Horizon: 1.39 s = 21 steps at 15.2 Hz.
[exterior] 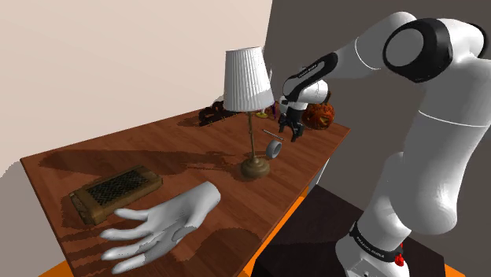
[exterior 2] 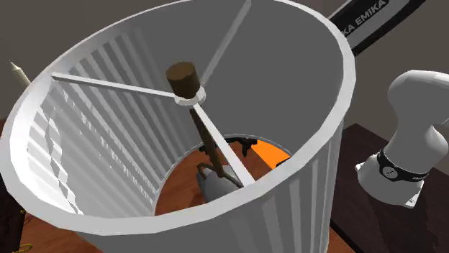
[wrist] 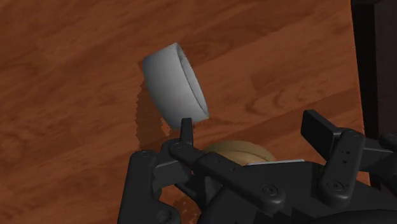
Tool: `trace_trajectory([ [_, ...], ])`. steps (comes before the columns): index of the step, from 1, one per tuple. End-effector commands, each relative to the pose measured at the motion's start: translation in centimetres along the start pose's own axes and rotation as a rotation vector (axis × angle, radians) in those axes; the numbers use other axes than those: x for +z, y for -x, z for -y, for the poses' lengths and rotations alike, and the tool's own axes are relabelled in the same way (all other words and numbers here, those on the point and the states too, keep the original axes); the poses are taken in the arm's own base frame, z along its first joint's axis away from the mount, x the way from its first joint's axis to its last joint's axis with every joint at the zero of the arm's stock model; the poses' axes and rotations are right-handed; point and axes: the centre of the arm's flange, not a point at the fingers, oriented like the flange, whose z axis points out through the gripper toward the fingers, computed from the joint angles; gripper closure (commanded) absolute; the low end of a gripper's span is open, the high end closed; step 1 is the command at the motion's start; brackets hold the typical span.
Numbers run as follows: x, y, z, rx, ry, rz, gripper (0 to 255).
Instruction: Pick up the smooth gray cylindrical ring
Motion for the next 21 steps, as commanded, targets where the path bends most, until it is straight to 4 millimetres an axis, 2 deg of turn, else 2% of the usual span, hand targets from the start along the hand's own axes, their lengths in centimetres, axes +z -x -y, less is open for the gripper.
trace_trajectory([
  [1,1.9,0.3,-2.0,-0.077,0.005,-0.005,0],
  [5,4.7,0.2,-6.0,-0.207,0.013,-0.013,0],
  [12,8.4,0.4,-6.0,-0.207,0.013,-0.013,0],
  [14,8.7,0.4,-6.0,-0.207,0.013,-0.013,0],
  [15,8.7,0.4,-5.9,-0.207,0.013,-0.013,255],
  [21,8.7,0.3,-6.0,-0.207,0.013,-0.013,255],
])
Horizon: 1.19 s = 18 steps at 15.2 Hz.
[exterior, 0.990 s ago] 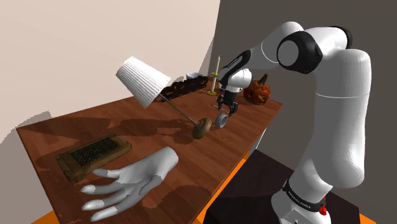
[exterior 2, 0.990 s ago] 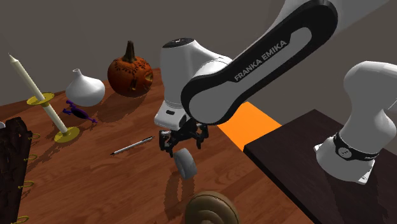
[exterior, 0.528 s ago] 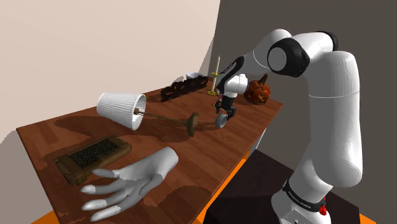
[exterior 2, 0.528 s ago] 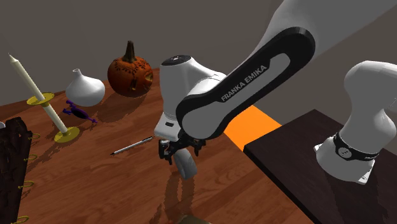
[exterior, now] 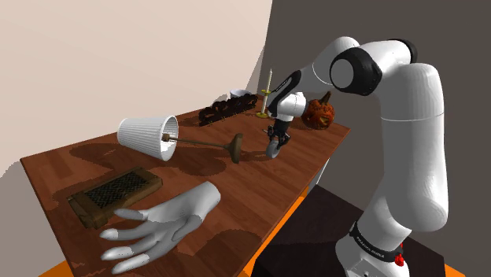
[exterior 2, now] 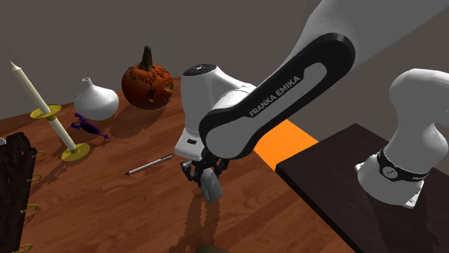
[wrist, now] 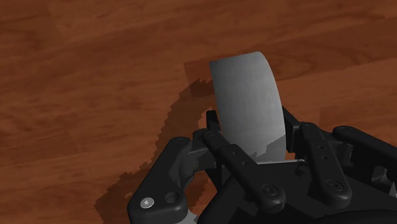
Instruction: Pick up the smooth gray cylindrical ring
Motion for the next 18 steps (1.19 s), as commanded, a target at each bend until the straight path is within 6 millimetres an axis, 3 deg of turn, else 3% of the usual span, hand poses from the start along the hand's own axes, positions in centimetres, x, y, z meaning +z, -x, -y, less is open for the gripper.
trace_trajectory([
  [1,0.1,0.0,0.0,0.000,-0.002,0.000,255],
  [3,0.1,0.1,0.1,0.000,-0.002,-0.001,255],
  [18,-7.8,-0.4,-0.2,0.000,-0.002,-0.001,255],
])
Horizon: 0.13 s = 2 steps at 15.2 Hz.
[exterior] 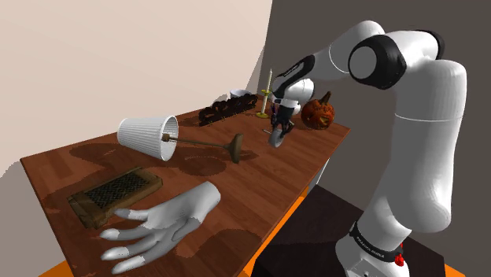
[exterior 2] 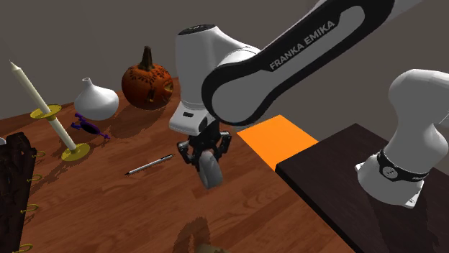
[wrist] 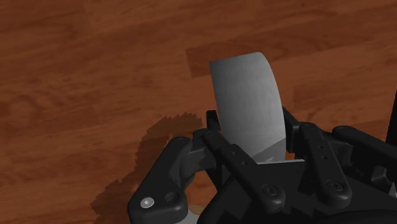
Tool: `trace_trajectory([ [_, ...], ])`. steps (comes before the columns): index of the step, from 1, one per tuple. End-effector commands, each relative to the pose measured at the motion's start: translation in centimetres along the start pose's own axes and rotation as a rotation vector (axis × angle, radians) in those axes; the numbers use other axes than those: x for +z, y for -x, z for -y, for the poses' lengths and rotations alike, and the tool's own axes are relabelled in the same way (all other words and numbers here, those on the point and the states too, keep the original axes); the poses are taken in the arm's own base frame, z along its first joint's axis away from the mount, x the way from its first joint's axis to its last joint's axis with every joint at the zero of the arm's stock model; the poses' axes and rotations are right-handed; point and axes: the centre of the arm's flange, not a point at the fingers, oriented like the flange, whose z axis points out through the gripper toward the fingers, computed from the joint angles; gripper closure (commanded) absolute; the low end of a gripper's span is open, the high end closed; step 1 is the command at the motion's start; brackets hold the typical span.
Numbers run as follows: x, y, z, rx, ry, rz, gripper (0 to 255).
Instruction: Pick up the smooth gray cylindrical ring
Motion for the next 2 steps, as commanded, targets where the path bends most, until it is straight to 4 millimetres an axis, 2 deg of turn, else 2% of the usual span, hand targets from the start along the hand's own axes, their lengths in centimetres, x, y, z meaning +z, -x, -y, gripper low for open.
trace_trajectory([
  [1,-0.57,-0.04,-0.10,0.000,0.000,0.000,255],
  [2,-0.57,-0.04,-0.10,0.000,0.000,0.000,255],
])
